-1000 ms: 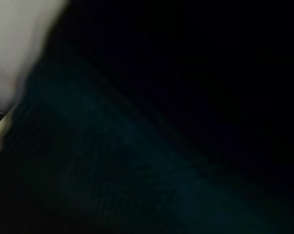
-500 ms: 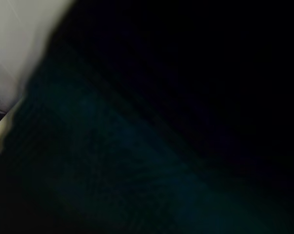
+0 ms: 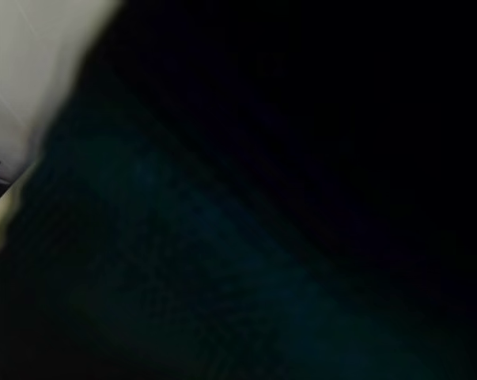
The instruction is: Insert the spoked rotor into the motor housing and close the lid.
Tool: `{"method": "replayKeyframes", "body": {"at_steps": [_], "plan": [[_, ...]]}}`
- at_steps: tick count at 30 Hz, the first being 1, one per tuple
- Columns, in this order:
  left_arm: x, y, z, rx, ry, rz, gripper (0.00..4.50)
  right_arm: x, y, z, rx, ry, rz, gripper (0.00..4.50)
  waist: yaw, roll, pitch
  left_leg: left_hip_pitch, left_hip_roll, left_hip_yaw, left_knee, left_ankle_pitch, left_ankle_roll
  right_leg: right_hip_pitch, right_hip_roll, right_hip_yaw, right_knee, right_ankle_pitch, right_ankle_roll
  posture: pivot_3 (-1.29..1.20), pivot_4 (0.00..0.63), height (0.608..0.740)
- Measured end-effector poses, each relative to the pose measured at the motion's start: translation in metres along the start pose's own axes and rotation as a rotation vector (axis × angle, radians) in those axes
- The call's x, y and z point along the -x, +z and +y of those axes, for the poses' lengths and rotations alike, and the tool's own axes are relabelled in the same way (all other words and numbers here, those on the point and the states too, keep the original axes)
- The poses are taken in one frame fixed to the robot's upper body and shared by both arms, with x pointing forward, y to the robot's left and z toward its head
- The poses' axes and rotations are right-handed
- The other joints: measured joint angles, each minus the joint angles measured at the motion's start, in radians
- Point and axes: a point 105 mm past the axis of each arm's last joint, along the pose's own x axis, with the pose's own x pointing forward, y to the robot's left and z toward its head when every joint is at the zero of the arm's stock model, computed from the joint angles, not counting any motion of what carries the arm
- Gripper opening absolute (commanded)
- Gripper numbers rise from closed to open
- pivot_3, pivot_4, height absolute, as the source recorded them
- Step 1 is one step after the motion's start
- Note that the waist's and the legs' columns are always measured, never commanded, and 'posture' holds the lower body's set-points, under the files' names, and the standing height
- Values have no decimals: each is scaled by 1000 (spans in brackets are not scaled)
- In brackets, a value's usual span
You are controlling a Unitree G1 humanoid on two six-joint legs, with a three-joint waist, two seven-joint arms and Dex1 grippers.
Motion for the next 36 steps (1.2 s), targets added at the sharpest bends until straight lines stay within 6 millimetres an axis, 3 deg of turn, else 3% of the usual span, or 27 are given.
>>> {"method": "replayKeyframes", "body": {"at_steps": [11, 18, 22, 26, 32, 36], "plan": [[-4, 4, 4, -10, 21, 11, 3013, -7, -12, -1, -50, -48, -39, 3, 2, -1, -1, 17, 3, 9, -8, 1, -2, 15, 0, 2, -7, 0, 1, 0, 0, 740], [-5, 5, 6, -16, 31, 15, 3013, 5, -13, -3, -127, 18, -96, 3, 3, -2, 0, 11, 4, 14, -8, 1, -2, 12, -1, 4, -10, 2, 3, 0, 0, 740], [-8, 8, 2, -36, 14, 16, 3013, 12, -10, -11, -162, 4, -149, 941, 3, -2, 0, 4, 4, 15, -8, 3, -3, 3, -1, 4, -9, 2, 3, 0, 0, 740], [-10, 6, 1, -39, 11, 24, 3013, 13, -17, -17, -188, -13, -161, 2287, 2, -2, -1, -4, 4, 15, -8, 3, -3, -5, -1, 4, -8, 2, 3, 0, 0, 740], [-10, 5, 2, -45, 18, 33, 3013, 9, -19, -23, -197, -45, -181, 4334, 1, -2, -1, -3, 4, 15, -8, 2, -2, -4, -1, 4, -8, 2, 3, 0, 0, 740], [-10, 4, 3, -47, 20, 34, 3013, 5, -24, -18, -201, -28, -161, 4484, 0, -2, -1, -2, 4, 16, -8, 2, 1, -3, -1, 4, -8, 2, 3, 0, 0, 740]]}}
